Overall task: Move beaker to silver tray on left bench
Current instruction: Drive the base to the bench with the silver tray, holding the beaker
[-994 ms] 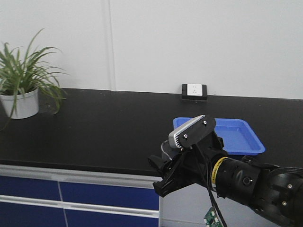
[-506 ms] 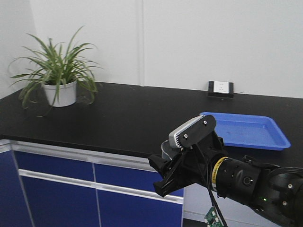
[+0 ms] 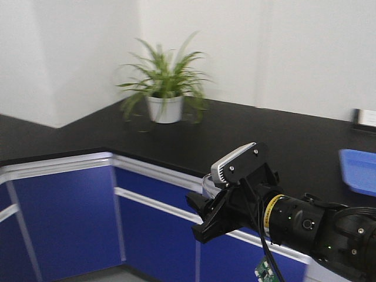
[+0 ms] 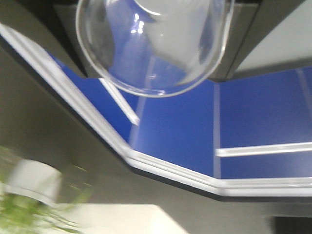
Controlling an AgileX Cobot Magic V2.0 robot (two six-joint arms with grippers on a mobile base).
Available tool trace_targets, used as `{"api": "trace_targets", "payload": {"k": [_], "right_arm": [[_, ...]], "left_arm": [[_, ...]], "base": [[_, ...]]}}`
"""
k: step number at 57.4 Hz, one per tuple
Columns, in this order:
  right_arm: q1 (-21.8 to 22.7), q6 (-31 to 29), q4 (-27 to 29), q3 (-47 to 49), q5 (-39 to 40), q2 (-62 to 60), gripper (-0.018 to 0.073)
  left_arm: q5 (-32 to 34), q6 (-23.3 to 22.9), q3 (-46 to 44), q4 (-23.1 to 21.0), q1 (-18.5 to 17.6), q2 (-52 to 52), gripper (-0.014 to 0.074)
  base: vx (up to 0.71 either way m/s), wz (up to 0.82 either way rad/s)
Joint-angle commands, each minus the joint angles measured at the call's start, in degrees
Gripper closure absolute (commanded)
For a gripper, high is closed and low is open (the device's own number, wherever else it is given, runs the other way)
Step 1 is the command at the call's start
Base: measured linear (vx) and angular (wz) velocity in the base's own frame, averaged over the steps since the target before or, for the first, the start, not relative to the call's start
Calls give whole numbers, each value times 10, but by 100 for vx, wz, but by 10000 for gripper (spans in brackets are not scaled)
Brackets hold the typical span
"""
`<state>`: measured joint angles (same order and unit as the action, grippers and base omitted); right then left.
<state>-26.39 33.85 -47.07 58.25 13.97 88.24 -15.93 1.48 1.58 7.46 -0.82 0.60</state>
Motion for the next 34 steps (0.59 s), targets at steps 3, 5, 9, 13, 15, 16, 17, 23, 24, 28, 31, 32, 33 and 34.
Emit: {"api": "trace_targets", "payload": {"k": [3,5,9,13,15,16,17,23,24,28,31,32,33,34], "right_arm": [[1,2,9,20,34,-26,565],[1,2,9,20,34,-26,565],[1,2,9,20,34,-26,565],[1,2,9,20,34,-26,565],[1,2,9,20,34,-26,565],[1,2,9,20,34,-26,565],[1,2,9,20,34,-26,565],[1,2,9,20,34,-26,565],[1,2,9,20,34,-26,565],[1,2,9,20,34,-26,565],[1,2,9,20,34,-26,565],[1,2,9,20,34,-26,565],[1,2,9,20,34,-26,565],[1,2,9,20,34,-26,565]], "left_arm": [[45,-3,16,-3,-1,11,602],[45,-3,16,-3,-1,11,602],[45,-3,16,-3,-1,11,602],[45,-3,16,-3,-1,11,602],[45,-3,16,-3,-1,11,602],[45,-3,16,-3,-1,11,602],[45,-3,16,-3,-1,11,602],[45,-3,16,-3,-1,11,602],[45,-3,16,-3,-1,11,602],[45,-3,16,-3,-1,11,602],[45,-3,16,-3,-1,11,602],[45,-3,16,-3,-1,11,602],[45,-3,16,-3,-1,11,602],[45,-3,16,-3,-1,11,602]], "base": [[-1,77],[-1,81],[1,85],[2,88],[2,87],[3,86],[3,86],[4,83],[6,80],[7,79],[9,76],[10,75],[10,73],[11,72]]}}
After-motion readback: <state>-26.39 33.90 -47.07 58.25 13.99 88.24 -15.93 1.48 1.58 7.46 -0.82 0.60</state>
